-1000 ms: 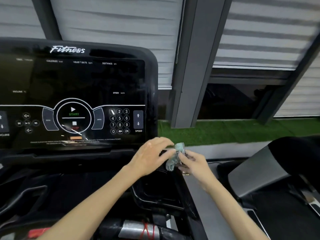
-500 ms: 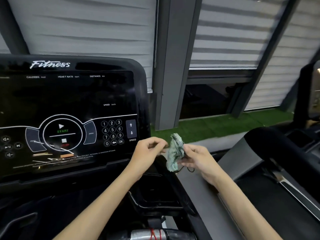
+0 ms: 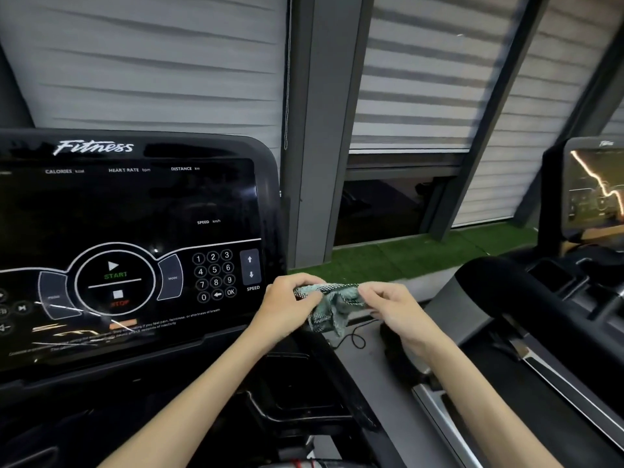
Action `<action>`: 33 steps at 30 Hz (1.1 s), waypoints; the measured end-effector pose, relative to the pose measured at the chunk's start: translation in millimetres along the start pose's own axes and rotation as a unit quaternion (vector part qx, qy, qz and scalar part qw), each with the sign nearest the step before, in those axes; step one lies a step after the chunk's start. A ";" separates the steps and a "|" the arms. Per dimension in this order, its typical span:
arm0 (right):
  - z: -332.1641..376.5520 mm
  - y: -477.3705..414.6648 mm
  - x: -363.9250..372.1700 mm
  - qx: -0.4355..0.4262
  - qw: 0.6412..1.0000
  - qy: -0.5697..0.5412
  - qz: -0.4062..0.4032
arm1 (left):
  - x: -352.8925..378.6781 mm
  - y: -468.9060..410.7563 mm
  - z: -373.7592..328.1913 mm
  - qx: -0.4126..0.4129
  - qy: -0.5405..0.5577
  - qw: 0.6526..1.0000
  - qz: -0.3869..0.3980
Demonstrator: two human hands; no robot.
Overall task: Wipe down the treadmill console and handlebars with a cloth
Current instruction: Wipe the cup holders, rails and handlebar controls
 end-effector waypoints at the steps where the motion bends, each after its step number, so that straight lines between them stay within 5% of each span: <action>1: 5.2 -1.9 -0.6 -0.022 1.000 0.021 0.000 | 0.2 -1.5 -1.0 -0.002 -0.009 1.000 0.000; 12: 28.4 -24.9 -10.7 -0.084 0.992 0.089 -0.044 | -14.1 -14.2 -36.3 0.031 0.039 0.999 -0.015; 21: 45.5 -28.1 -13.6 -0.120 0.979 0.143 -0.086 | -32.3 -29.6 -57.2 0.079 -0.038 0.995 -0.057; 27: 57.3 -31.0 -17.4 -0.136 0.972 0.157 -0.106 | -30.3 -39.1 -54.3 0.063 0.025 0.998 0.005; 33: 51.7 -44.8 -16.0 -0.029 0.987 -0.156 -0.034 | -3.5 -23.9 -18.0 -0.059 0.093 0.961 0.254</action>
Point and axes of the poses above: each hand's wrist, its own y-axis away from the middle knuckle, its own x-axis out of the palm, z = x × y, the point moved 6 cm from there along -y, towards the middle knuckle, and after that the axes turned 1 degree about z, right-handed, at the moved point
